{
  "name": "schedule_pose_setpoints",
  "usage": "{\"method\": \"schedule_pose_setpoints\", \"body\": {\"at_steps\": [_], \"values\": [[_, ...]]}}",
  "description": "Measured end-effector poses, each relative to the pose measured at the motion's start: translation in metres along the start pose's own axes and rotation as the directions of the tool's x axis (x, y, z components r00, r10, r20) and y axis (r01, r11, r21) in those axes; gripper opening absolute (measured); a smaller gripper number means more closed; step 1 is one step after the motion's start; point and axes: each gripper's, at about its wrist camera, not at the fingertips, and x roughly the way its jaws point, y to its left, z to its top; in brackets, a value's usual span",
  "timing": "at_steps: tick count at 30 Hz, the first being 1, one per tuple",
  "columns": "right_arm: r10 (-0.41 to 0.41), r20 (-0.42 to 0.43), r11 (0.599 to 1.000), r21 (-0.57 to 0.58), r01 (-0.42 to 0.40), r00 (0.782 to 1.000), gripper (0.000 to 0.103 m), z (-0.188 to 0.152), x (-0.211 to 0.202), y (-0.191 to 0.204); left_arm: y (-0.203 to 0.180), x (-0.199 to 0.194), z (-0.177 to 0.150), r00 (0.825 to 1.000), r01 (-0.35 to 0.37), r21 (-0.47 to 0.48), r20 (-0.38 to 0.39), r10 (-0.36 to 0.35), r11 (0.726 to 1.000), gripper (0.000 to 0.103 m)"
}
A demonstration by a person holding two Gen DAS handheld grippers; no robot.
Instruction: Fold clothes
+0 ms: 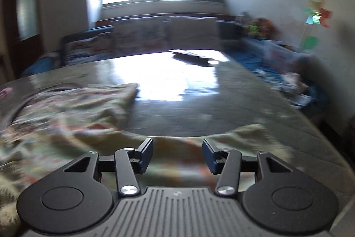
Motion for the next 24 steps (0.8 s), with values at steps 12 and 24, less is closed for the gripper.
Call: {"method": "schedule_pose_setpoints", "body": {"at_steps": [12,24], "values": [[0.487,-0.186,0.813,-0.261,-0.521,0.853,0.05,-0.012,-0.022,0.135,0.0,-0.007,-0.002,1.0,-0.014,0.015,0.019,0.014,1.0,0.103],[0.489,-0.214,0.803,-0.268,-0.532,0.845,0.002,-0.022,-0.033,0.142,0.007,0.001,0.014,0.998,-0.034,0.008,0.051,0.033,0.999,0.103]]}}
